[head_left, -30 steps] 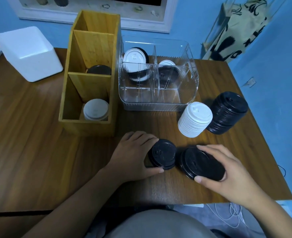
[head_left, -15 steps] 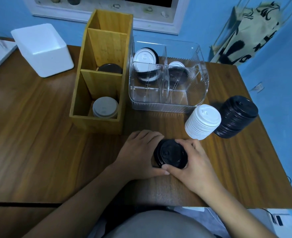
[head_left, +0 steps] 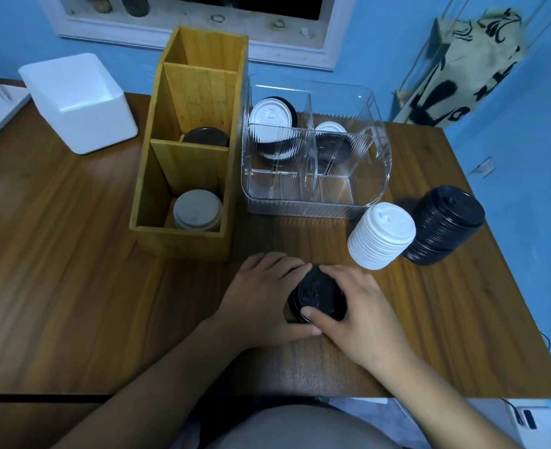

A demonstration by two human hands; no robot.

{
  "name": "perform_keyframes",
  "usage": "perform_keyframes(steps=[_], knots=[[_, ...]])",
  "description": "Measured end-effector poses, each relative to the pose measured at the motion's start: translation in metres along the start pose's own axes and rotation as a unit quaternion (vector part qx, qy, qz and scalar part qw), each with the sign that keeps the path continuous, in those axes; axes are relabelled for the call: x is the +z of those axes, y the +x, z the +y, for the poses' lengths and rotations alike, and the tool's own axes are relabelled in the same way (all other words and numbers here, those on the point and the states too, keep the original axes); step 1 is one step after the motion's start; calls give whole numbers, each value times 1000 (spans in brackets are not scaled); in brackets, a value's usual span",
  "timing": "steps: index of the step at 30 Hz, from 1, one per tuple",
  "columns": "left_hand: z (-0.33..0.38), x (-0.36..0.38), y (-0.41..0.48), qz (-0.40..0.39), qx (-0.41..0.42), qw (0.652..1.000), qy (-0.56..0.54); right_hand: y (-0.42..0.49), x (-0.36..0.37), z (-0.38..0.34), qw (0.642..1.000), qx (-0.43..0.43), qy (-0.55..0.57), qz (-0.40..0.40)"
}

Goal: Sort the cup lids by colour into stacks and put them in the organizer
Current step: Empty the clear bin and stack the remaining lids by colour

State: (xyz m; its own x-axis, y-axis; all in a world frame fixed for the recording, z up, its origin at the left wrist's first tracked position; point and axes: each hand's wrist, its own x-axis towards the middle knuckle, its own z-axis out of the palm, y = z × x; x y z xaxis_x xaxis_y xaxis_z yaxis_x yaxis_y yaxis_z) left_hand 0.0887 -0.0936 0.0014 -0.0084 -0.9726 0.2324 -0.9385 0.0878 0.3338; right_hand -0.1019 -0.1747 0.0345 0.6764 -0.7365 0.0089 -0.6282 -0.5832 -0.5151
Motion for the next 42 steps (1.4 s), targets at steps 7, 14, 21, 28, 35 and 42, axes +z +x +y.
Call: perform_keyframes(steps=[7, 14, 21, 28, 35, 42], knots=[[-1, 1, 0, 15, 8, 1000, -3, 1, 1, -6, 995, -48, -88, 6], [-2, 2, -2, 19, 9, 1000, -13, 4, -4, -7, 992, -58, -110, -23], [-2, 1, -1, 16, 12, 1000, -10, 10, -8, -6, 990, -51, -116, -59], [2, 0, -1, 6, 11, 1000, 5, -4, -12, 0, 987, -71, -120, -87], [5, -1, 0, -1, -8, 999, 41, 72, -95, -27, 980, -134, -121, 85], [5, -3, 1, -27, -20, 998, 45, 215, -126, -22, 987, -46, -132, 84]])
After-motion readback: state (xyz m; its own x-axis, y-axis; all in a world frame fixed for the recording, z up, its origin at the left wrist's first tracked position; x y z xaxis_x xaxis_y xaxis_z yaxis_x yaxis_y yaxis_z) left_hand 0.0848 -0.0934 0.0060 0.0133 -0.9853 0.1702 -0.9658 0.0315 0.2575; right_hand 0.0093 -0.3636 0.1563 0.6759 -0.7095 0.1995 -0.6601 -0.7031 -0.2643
